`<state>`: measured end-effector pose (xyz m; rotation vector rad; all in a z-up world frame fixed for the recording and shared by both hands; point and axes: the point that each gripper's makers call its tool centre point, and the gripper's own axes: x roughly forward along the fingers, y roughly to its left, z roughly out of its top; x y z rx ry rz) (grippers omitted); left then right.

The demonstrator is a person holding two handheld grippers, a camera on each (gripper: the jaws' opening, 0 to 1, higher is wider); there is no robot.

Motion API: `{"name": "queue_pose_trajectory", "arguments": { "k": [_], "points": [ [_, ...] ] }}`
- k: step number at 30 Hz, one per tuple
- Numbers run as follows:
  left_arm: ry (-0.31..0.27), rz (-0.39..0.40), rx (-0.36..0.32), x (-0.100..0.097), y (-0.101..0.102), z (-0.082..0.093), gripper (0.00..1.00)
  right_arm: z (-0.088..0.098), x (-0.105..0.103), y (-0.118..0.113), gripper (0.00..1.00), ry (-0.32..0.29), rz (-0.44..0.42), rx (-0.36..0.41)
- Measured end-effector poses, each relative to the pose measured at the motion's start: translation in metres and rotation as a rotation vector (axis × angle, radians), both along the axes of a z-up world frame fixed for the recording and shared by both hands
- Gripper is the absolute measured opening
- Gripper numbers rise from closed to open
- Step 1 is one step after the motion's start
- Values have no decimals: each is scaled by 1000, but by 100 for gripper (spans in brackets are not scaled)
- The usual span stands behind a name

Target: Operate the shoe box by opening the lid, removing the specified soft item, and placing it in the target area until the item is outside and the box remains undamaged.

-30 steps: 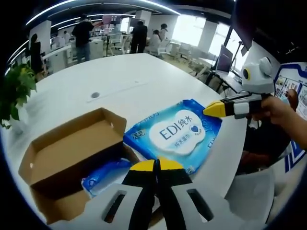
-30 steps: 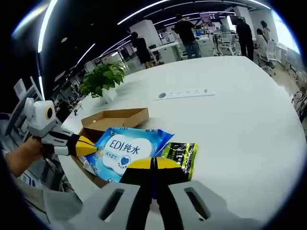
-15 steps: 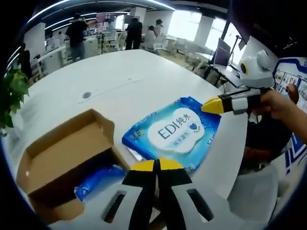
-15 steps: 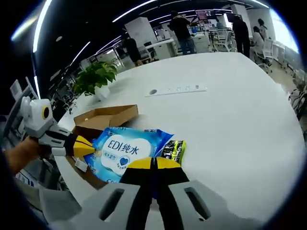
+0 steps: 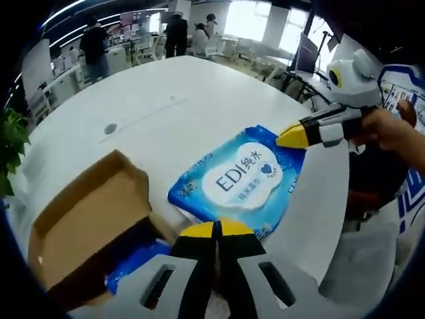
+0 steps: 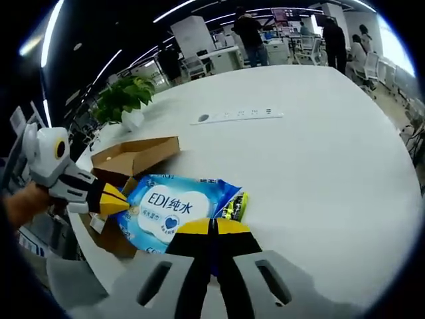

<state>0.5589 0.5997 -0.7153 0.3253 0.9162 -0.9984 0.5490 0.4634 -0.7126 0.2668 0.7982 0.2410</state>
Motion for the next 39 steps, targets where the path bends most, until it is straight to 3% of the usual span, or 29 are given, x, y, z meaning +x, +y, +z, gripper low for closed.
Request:
{"name": "queue_pose_trajectory", "arguments": {
  "k": [16, 27, 39],
  "points": [
    [-52, -98, 117, 7, -6, -24, 0, -31, 9, -4, 0, 33, 10, -10],
    [-88, -131, 155, 9, -6, -30, 0, -46, 11, -4, 0, 44, 12, -15],
    [-89, -158, 173, 8, -5, -35, 0, -50, 12, -7, 0, 36, 5, -22]
  ]
}}
